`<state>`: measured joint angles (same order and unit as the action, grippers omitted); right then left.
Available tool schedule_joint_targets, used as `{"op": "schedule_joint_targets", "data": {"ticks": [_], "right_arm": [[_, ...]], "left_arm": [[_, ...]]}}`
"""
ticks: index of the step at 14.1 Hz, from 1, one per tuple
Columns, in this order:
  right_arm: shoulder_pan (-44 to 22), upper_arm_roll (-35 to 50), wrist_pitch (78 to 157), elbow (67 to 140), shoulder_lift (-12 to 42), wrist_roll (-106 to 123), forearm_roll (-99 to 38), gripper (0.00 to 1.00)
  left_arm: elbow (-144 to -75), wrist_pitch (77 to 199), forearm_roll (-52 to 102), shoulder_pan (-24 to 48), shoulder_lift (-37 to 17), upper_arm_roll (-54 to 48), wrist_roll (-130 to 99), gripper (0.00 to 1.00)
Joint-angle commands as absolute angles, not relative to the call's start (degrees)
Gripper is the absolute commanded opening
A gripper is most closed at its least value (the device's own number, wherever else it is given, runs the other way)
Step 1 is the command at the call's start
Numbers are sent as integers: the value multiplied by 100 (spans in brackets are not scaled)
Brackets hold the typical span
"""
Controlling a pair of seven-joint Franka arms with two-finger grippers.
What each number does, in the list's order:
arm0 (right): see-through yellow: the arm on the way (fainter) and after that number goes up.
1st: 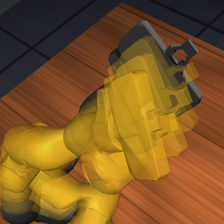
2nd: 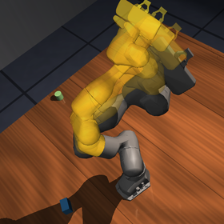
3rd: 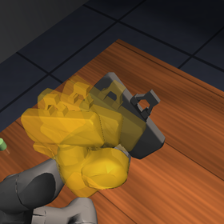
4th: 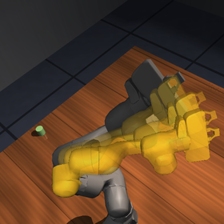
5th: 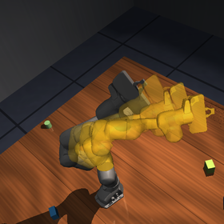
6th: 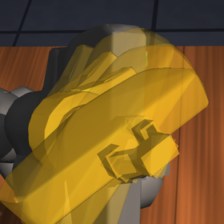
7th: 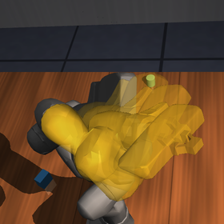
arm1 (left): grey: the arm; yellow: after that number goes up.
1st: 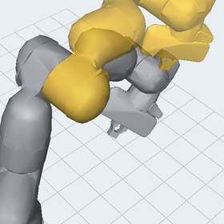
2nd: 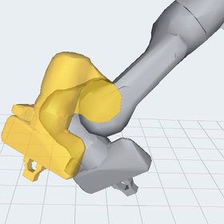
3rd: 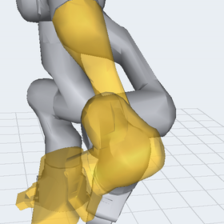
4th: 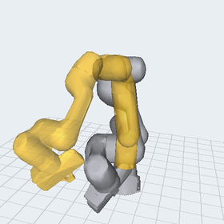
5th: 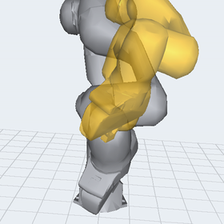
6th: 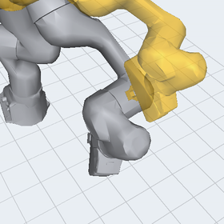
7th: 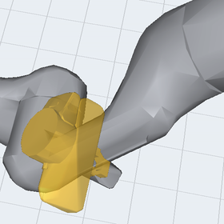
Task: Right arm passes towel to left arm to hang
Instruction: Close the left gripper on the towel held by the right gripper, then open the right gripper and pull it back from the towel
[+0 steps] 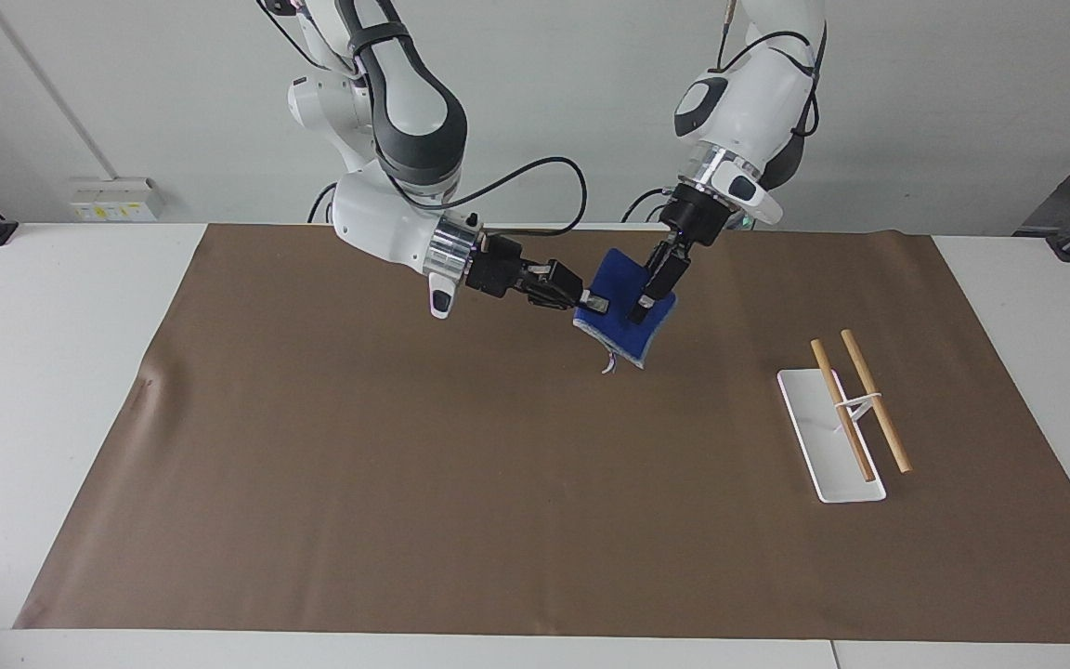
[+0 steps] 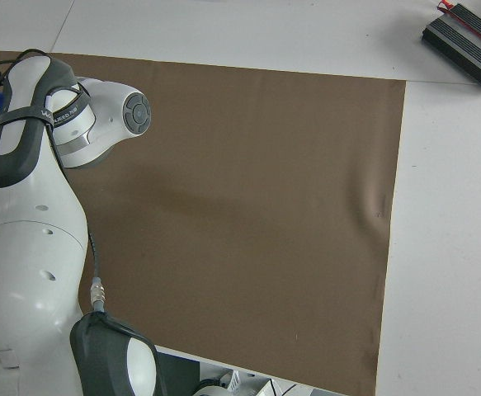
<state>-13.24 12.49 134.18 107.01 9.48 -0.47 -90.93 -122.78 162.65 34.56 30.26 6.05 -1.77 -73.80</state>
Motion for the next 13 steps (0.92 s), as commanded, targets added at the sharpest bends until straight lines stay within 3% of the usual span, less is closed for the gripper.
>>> {"op": "schedule_joint_targets", "data": {"ticks": [1,5,6,7,10,13], "right_arm": [[-1318,1292,13562,10767,879,88,-9237,0],[-1310,1266,13562,10767,888,62,-9159,0],[-1310,1266,13675,10767,888,70,-9097,44],[-1327,1283,13928,10767,896,88,-9027,99],[-1573,1283,14807,10758,984,97,-8450,100],[-1495,1248,15081,10854,1046,44,-7001,100]], "left_arm": [[-12393,16427,3568,3023,650,-176,-7392,8],[-12393,16418,3560,2944,633,-176,-7374,2],[-12393,16409,3560,2953,624,-176,-7365,2],[-12393,16409,3560,2953,624,-167,-7365,2],[-12393,16409,3560,2927,633,-158,-7348,0],[-12401,16418,3551,2532,615,-158,-7321,0]]}}
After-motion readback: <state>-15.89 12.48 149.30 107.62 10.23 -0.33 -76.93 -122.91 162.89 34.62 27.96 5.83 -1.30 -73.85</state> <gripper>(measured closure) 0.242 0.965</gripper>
